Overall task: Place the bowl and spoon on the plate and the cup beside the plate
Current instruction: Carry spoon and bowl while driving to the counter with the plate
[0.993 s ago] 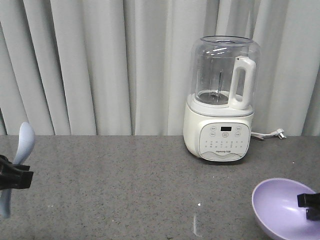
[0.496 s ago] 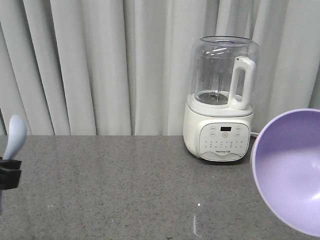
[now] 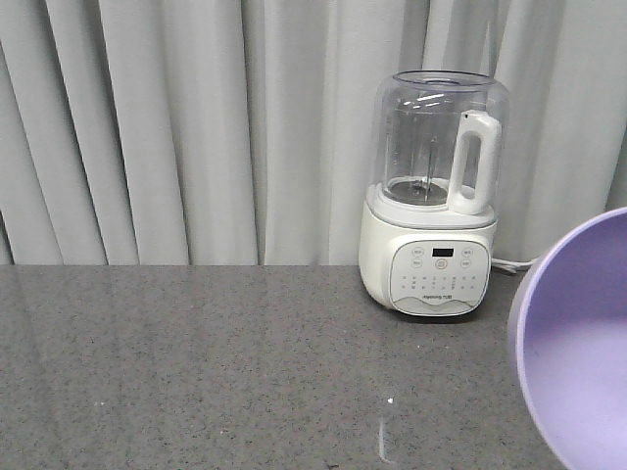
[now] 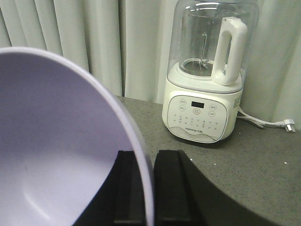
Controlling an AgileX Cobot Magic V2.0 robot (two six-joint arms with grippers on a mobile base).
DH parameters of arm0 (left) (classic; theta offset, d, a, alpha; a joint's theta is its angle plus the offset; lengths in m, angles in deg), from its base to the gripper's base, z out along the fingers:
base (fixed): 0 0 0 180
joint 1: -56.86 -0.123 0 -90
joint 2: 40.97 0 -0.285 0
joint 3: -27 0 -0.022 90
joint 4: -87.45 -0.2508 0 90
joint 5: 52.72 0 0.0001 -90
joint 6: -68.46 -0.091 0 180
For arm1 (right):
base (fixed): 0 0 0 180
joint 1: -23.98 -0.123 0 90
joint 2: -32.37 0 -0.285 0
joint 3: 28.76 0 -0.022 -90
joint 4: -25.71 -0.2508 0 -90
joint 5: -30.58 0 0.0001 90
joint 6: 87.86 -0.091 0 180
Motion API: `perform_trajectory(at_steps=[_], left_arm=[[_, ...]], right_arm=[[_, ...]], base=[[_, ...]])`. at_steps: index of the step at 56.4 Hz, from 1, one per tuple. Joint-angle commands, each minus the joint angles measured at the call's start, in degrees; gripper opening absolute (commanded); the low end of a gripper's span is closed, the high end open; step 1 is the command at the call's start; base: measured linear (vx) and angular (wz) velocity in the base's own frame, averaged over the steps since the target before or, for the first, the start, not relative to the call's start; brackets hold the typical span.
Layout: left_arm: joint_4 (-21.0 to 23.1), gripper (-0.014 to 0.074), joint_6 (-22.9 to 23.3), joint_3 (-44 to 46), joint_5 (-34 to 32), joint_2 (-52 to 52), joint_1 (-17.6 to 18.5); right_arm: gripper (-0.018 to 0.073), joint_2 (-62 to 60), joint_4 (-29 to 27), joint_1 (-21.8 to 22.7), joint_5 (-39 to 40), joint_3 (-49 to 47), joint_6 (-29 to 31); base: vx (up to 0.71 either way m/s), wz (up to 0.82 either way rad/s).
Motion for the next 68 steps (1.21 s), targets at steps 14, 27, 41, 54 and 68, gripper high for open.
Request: perform_trajectory(at_steps=[14,27,41,54,68], left_arm=[[0.58,-0.0006,0.00,1.26,-5.64,0.12,0.35],[0.58,-0.0006,0.00,1.26,-5.64,0.12,0.35],[0.58,-0.0006,0.00,1.26,-5.64,0.12,0.35],[0.58,-0.0006,0.00,1.26,-5.64,0.12,0.35],[0.58,-0.0006,0.00,1.26,-5.64,0.12,0.35]], right_arm=[[-0.0009,0.16,-2.01,-0.04,3.63,-1.64,-0.19],[-0.0009,0.16,-2.00,-0.04,3.64,-1.64,-0.19],[-0.0009,0.16,-2.00,-0.04,3.69,-1.64,-0.19],[-0.0009,0.16,-2.00,-0.04,3.69,-1.64,-0.19],[-0.0009,0.16,-2.00,-0.04,3.69,-1.64,-0.19]], base=[[0.00,0.00],[0.00,0.00],[-0.03,-0.10],[-0.08,-0.37],[-0.11,-0.62]])
